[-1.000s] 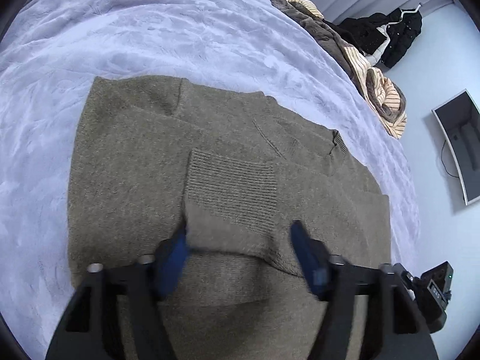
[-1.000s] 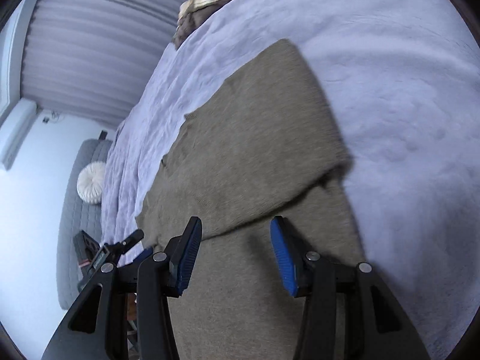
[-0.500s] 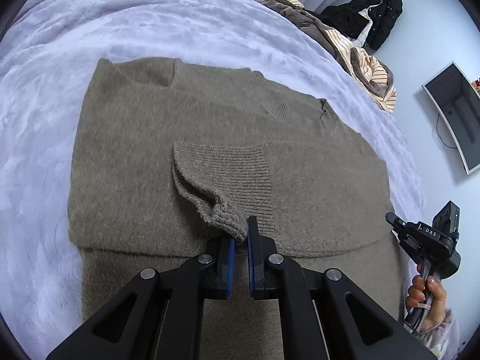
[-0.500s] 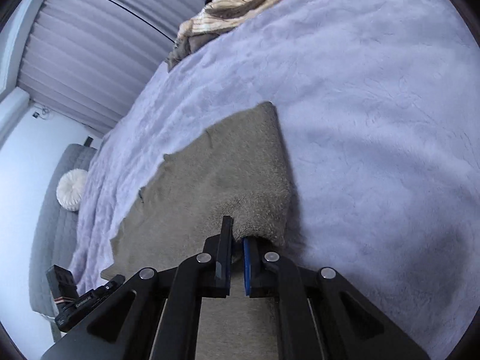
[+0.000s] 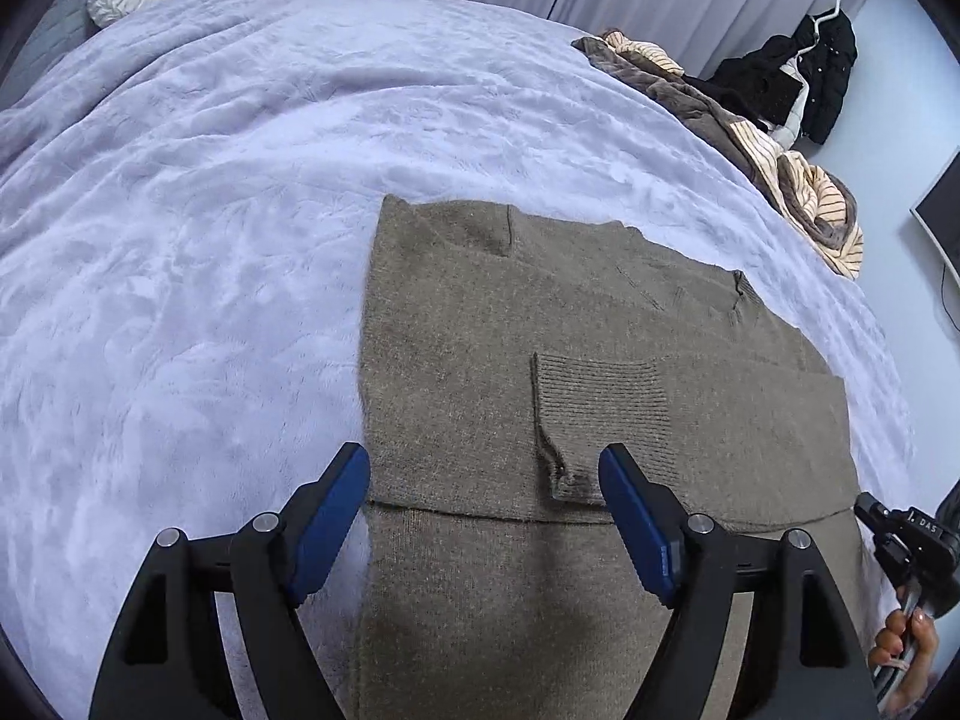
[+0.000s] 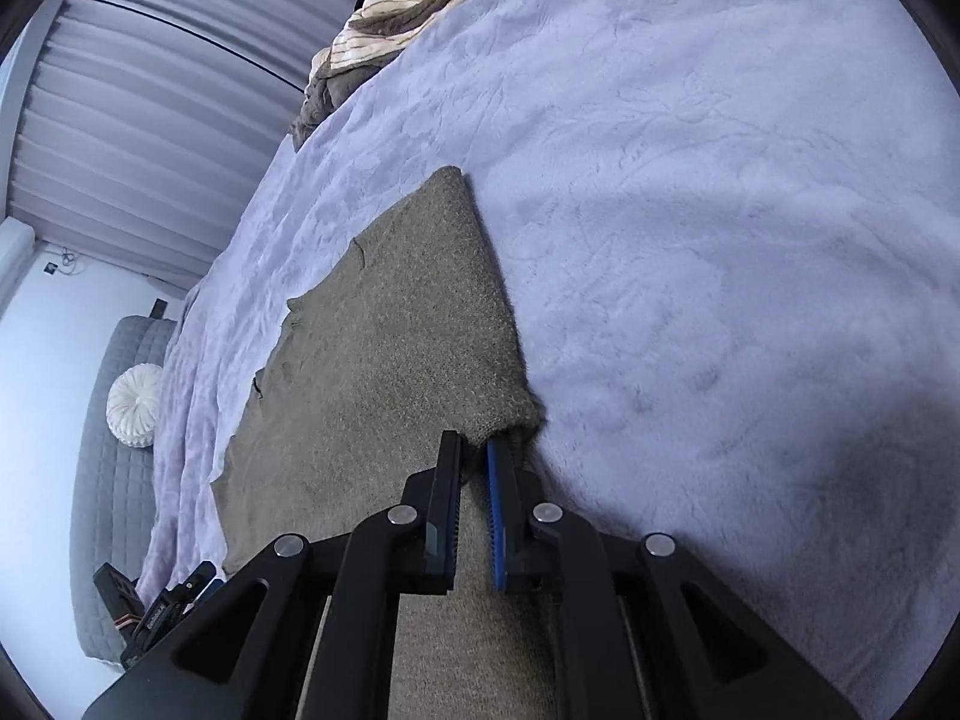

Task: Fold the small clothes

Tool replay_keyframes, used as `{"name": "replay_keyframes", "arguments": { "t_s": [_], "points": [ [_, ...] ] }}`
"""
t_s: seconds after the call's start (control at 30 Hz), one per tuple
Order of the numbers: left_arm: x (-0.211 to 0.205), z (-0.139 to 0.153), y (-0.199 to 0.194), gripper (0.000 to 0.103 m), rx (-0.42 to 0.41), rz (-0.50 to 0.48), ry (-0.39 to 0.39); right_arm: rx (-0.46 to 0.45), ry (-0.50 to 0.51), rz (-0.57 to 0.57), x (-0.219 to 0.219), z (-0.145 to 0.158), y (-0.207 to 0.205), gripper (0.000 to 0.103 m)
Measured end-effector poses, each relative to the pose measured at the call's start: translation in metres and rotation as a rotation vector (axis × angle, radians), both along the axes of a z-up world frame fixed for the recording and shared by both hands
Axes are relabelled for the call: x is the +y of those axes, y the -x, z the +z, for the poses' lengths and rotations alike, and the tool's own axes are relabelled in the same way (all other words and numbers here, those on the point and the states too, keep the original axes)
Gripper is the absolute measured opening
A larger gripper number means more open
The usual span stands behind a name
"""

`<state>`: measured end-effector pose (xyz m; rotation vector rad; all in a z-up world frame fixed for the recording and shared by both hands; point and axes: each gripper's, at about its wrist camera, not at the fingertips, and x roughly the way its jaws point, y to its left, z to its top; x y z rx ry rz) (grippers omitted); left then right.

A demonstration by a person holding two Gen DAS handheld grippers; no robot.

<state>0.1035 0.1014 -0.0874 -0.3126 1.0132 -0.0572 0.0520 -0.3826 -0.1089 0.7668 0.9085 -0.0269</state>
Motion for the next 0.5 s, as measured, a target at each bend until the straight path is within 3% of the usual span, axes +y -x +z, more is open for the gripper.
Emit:
{"name": "replay_keyframes", "arguments": {
  "t_s": [0.13,0.23,0.3,0.4,0.5],
  "points": [
    [-0.019,0.003,-0.008,0.079,-0.005,-0.032,-0.015,-0.057,0.115,0.006,0.01,0.029,-0.004,0.012],
    [-0.031,-0.008,-0.015,0.08,0.025,-0.029,-0.083,-0.06,0.178,0.068,0.024,0.036,-0.017,0.012],
    [-0.034,-0.022,-0.018,0.08,0.058,-0.035,-0.121,-0.023,0.232,0.108,0.034,0.027,-0.027,0.012],
    [-0.031,-0.026,-0.012,0.08,0.026,-0.058,-0.117,0.055,0.259,0.131,0.039,-0.001,-0.031,0.009],
    [-0.029,-0.025,-0.01,0.08,0.023,-0.083,-0.115,0.019,0.252,0.122,0.037,-0.006,-0.025,0.009]
  ]
}}
